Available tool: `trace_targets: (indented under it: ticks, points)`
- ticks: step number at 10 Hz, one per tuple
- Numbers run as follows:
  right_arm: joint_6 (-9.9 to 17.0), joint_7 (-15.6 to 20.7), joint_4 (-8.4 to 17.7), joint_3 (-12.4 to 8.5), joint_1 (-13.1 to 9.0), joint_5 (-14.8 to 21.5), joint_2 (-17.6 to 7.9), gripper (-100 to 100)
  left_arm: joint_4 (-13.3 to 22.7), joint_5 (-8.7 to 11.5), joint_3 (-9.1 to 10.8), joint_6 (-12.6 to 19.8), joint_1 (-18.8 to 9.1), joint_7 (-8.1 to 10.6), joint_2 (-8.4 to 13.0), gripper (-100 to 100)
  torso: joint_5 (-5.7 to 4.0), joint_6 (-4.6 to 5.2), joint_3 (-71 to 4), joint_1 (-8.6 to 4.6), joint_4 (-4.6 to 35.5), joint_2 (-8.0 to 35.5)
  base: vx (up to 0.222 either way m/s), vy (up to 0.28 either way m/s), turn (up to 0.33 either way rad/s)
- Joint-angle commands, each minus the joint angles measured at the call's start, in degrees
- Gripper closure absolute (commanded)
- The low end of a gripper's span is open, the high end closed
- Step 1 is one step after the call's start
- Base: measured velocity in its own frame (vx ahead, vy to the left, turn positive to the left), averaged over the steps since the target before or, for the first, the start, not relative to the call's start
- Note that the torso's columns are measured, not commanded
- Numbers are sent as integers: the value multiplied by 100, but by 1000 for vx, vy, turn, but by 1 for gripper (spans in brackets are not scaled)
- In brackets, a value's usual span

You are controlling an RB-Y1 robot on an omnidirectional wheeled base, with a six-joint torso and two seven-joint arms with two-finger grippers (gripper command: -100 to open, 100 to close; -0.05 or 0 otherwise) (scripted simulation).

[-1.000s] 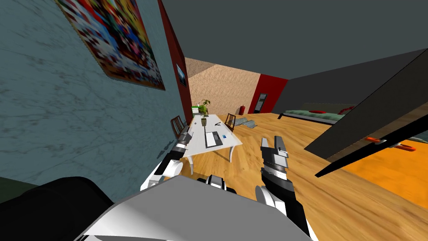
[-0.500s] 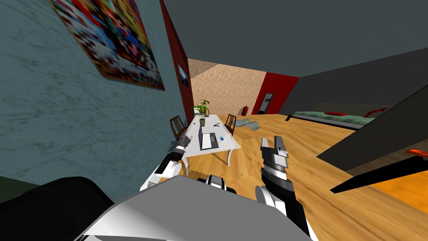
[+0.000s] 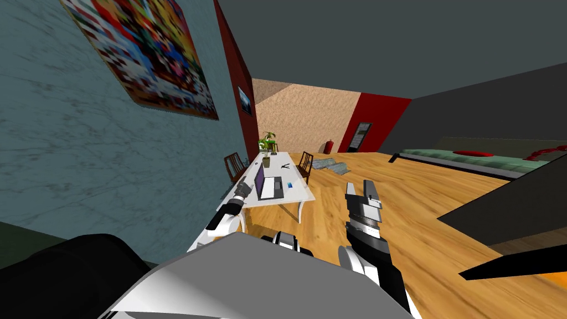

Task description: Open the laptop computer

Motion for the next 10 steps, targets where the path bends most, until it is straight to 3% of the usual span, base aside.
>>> trace_targets:
  ticks: [1, 5, 7, 8, 9, 10]
  points:
    - [0, 0, 0, 0, 0, 0, 0, 0, 152, 195, 118, 198, -2, 140, -340, -100, 6, 13, -2, -17, -11, -8, 82, -135, 106]
    - [0, 0, 0, -1, -1, 0, -1, 0, 246, 283, 167, 280, -6, 201, -860, -100, 21, 32, -19, -10, -32, -40, 31, -60, 21]
    - [0, 0, 0, -1, -1, 0, -2, 0, 21, 309, 254, 379, 48, 204, -785, -100, 6, 8, -10, -2, -12, -18, 42, -9, -2]
    - [0, 0, 0, -2, 0, 0, -2, 0, 106, 306, 235, 306, 22, 212, -768, -100, 2, 1, -12, 0, -7, -23, 54, 1, 1]
    - [0, 0, 0, -2, 0, 0, -2, 0, 93, 309, 240, 323, 25, 214, -766, 100, 0, 0, -3, -5, -2, -3, 10, 0, 0]
    - [0, 0, 0, -1, -1, 0, -2, 0, 154, 99, 290, 299, -2, 19, -632, 100, -2, -1, 10, -9, 4, 15, 23, -86, -14]
